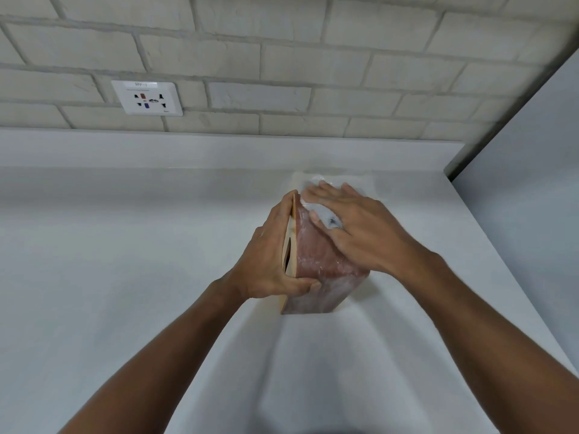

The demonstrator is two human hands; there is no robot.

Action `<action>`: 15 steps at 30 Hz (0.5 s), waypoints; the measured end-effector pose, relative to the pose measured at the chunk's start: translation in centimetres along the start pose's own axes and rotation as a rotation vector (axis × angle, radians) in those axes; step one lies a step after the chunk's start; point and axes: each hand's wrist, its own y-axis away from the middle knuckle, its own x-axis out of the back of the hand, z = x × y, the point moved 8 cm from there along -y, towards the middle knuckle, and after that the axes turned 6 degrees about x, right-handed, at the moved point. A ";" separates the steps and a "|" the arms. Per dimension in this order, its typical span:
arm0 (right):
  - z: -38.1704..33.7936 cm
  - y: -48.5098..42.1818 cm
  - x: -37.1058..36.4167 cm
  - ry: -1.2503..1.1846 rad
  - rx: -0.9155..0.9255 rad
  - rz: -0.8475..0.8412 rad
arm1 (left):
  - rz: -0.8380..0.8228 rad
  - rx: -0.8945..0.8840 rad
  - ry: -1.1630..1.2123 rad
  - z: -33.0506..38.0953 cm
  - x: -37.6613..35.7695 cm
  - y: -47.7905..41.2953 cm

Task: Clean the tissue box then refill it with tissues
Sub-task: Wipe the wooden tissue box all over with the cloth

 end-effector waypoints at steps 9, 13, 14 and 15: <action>1.9 2.3 0.4 0.006 -0.032 -0.030 | -0.022 0.048 0.008 -0.6 -0.2 -0.1; -1.2 0.1 -0.4 0.014 0.031 -0.064 | -0.015 0.013 -0.019 -0.3 0.0 -0.3; -1.4 0.1 -0.6 0.014 0.054 -0.083 | -0.012 0.010 -0.033 -0.4 0.0 -0.4; -1.0 0.4 -0.6 0.010 0.068 -0.092 | -0.010 0.011 -0.035 -0.5 0.0 -0.3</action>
